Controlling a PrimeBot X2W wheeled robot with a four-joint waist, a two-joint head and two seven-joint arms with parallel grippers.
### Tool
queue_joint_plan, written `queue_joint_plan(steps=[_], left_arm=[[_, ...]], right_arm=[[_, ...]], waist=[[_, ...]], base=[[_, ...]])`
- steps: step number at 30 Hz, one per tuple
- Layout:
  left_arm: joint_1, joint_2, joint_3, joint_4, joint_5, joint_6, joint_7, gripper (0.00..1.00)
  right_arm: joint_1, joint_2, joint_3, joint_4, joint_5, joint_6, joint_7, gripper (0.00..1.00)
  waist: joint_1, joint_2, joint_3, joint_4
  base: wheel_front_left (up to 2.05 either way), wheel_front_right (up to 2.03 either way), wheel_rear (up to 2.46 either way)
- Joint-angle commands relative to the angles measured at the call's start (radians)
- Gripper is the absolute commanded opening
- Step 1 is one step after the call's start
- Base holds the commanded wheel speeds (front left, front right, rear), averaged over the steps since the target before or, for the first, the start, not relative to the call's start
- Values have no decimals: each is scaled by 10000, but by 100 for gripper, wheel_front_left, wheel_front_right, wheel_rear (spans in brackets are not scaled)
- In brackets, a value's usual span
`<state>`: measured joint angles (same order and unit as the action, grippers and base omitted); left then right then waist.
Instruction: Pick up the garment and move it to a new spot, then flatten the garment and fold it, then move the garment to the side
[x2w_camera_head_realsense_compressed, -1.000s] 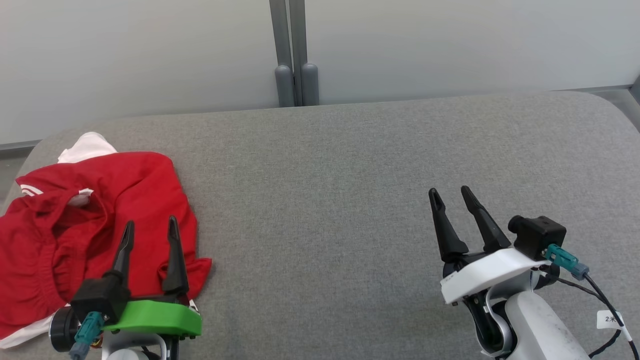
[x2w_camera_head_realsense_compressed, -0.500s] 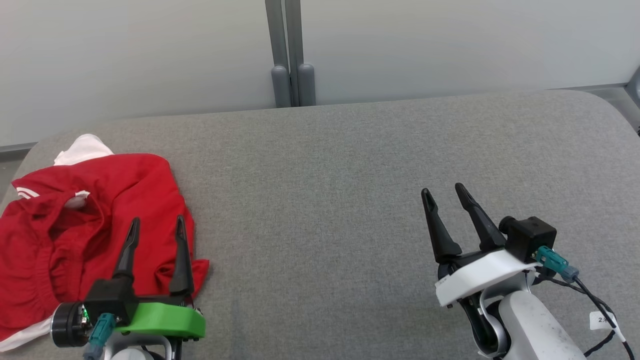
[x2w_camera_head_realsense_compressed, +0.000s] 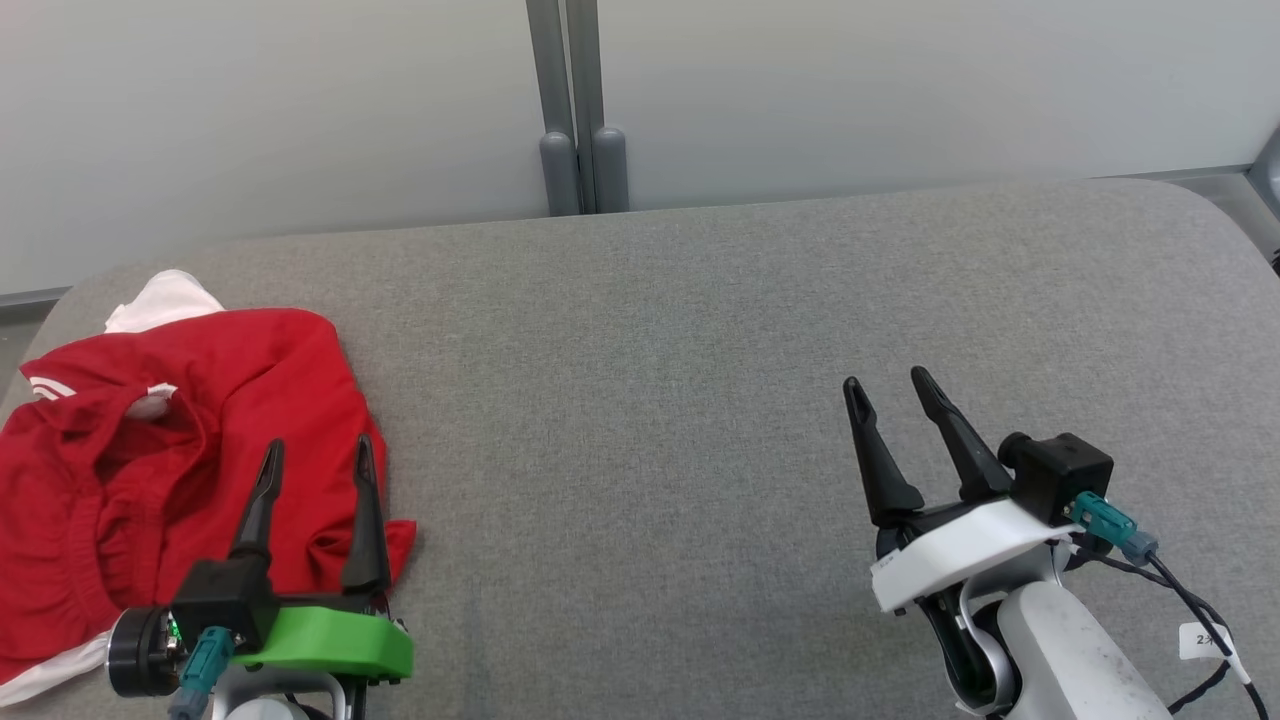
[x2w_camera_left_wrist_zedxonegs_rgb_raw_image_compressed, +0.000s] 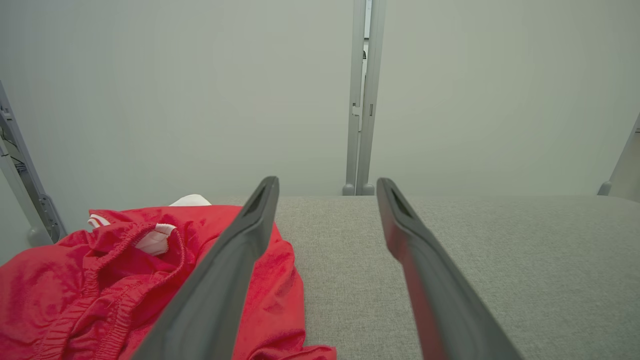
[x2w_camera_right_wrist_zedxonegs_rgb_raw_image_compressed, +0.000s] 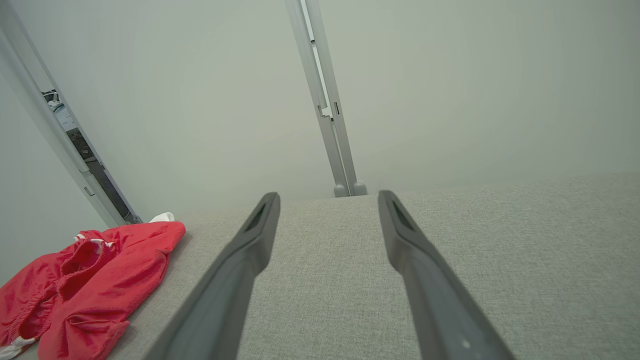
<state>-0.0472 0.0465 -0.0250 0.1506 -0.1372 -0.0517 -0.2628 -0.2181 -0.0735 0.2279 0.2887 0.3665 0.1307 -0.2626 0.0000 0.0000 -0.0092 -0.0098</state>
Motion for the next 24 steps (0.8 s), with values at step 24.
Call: queue_joint_plan(steps=[24], left_arm=[[-59, 68, 316, 559, -166, 77, -19, 100]], right_arm=[[113, -19, 679, -149, 355, 1, -27, 100]], waist=[[0, 0, -111, 1531]], base=[[0, 0, 0]])
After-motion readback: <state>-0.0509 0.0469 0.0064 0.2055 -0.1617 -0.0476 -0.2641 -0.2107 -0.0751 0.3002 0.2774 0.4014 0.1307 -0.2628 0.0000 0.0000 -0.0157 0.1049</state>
